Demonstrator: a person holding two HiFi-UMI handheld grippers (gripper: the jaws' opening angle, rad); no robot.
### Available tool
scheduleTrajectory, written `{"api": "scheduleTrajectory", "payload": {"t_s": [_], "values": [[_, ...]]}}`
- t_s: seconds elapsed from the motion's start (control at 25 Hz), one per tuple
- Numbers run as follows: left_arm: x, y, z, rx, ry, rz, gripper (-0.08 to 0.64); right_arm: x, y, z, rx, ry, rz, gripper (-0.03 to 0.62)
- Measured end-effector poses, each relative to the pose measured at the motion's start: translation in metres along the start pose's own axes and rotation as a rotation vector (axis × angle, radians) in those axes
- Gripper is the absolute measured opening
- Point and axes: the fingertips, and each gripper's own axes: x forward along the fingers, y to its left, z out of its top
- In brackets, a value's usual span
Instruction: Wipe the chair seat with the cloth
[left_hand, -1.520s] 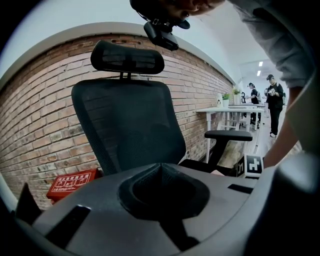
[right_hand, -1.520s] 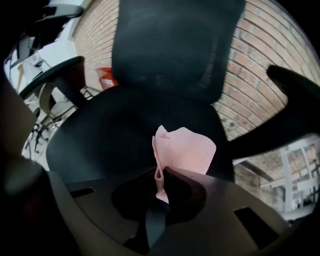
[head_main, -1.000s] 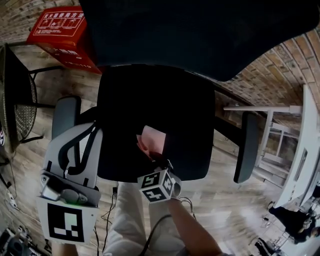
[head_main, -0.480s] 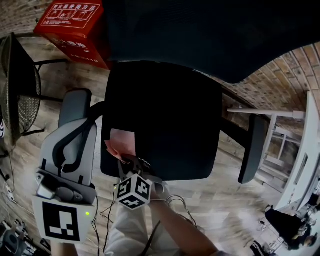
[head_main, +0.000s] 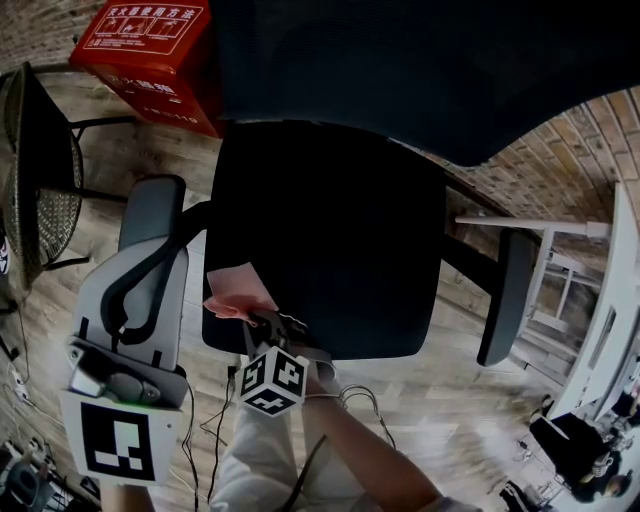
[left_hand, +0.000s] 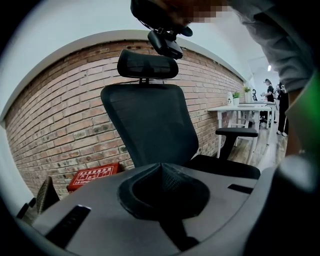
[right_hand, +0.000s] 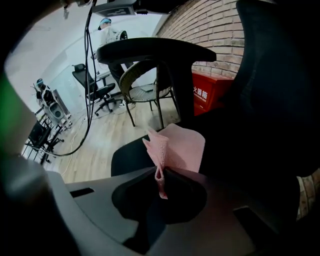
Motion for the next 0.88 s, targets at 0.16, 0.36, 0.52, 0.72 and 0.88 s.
{"api": "scheduleTrajectory", "payload": {"t_s": [0.16, 0.36, 0.52, 0.72, 0.88], "values": [[0.003, -0.007, 0.005, 0.004, -0.002, -0.011, 0.018, -0.010, -0.016, -0.027, 0.079, 0.031, -0.039, 0.053], [0.010, -0.025, 0.012, 0.014, -0.005, -0.034, 0.018, -0.030, -0.041, -0.073, 0.185, 0.072, -0.119, 0.053], [0.016, -0.038, 0.019, 0.022, -0.009, -0.051, 0.018, -0.051, -0.065, -0.115, 0.260, 0.109, -0.190, 0.054], [0.023, -0.055, 0.025, 0.029, -0.009, -0.077, 0.018, -0.082, -0.095, -0.167, 0.328, 0.158, -0.280, 0.053], [0.029, -0.067, 0.029, 0.038, -0.012, -0.095, 0.018, -0.106, -0.116, -0.204, 0.379, 0.189, -0.346, 0.054]]}}
